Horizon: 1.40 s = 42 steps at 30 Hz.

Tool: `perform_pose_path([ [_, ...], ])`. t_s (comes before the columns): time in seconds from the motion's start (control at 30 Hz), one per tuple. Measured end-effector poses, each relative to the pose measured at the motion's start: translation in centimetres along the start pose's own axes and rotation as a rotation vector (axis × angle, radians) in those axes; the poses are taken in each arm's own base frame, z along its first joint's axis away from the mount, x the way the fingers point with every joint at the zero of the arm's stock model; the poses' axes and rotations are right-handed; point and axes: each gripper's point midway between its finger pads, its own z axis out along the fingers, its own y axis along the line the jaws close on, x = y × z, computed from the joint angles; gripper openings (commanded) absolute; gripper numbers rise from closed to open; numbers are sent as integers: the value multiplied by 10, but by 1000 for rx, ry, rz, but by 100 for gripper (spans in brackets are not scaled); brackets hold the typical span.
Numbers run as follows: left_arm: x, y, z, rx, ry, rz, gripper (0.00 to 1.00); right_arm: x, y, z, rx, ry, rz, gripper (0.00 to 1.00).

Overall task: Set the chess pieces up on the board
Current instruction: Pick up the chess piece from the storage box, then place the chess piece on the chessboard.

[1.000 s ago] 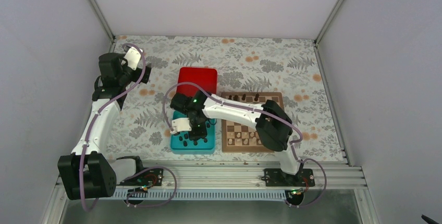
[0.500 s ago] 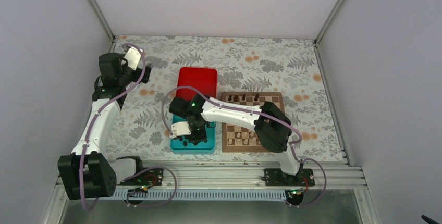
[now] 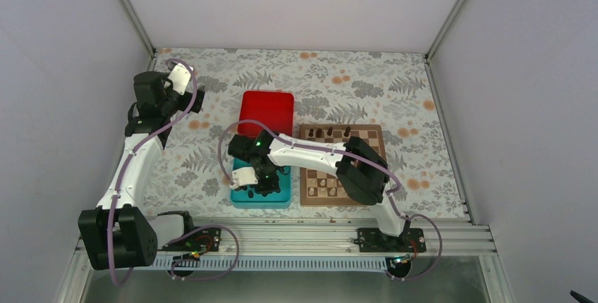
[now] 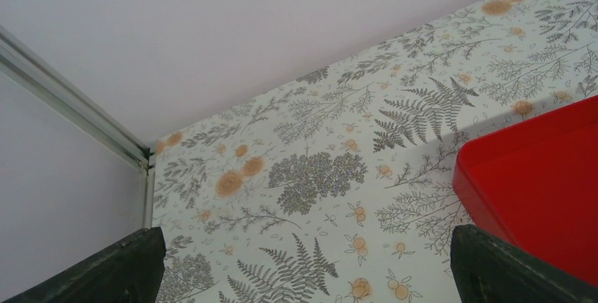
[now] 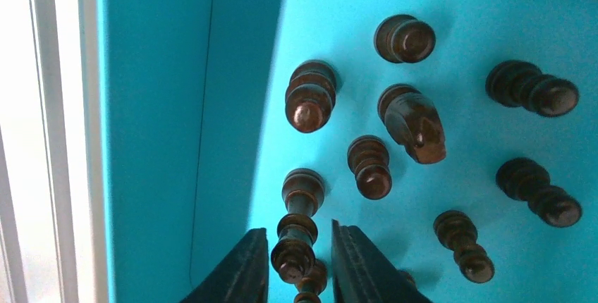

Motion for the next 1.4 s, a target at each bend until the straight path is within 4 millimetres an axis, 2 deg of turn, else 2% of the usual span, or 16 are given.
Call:
perform_pose_path([
  [0.17, 0, 0, 0, 2, 0, 0, 100, -2, -1, 0, 5, -7, 4, 12],
  [0.43, 0, -1, 0, 5, -2, 0, 100, 0, -7, -7, 21, -20, 18, 6],
  [0.53, 0, -1, 0, 6, -2, 0, 100, 6, -22, -31, 65, -59, 51, 6],
  [0.6, 0, -1, 0, 6, -2, 0, 100, 15, -38, -55, 107, -101, 93, 6],
  [0.63, 0, -1, 0, 6, -2, 0, 100, 24, -50, -74, 141, -133, 128, 7],
  [0.7, 0, -1, 0, 6, -3, 0, 100, 45, -73, -110, 213, -189, 199, 6],
  [0.77, 0, -1, 0, 7, -2, 0, 100, 80, -98, -152, 308, -245, 295, 7],
  [0.83, -1, -1, 0, 7, -3, 0, 100, 115, -116, -185, 389, -279, 376, 6],
  [0.9, -1, -2, 0, 9, -3, 0, 100, 162, -131, -213, 465, -297, 477, 7],
  [1.0, -1, -2, 0, 10, -4, 0, 100, 238, -145, -236, 547, -285, 626, 7],
  [1.03, -1, -2, 0, 10, -4, 0, 100, 246, -144, -236, 550, -278, 634, 7],
  [1.07, -1, -2, 0, 10, -4, 0, 100, 285, -148, -237, 566, -256, 720, 7],
  [1.17, -1, -2, 0, 11, -4, 0, 100, 335, -145, -223, 543, -216, 822, 7],
  [1.27, -1, -2, 0, 14, -5, 0, 100, 360, -136, -197, 482, -187, 873, 7],
  [1.4, -1, -3, 0, 17, -6, 0, 100, 369, -125, -158, 376, -164, 894, 8],
])
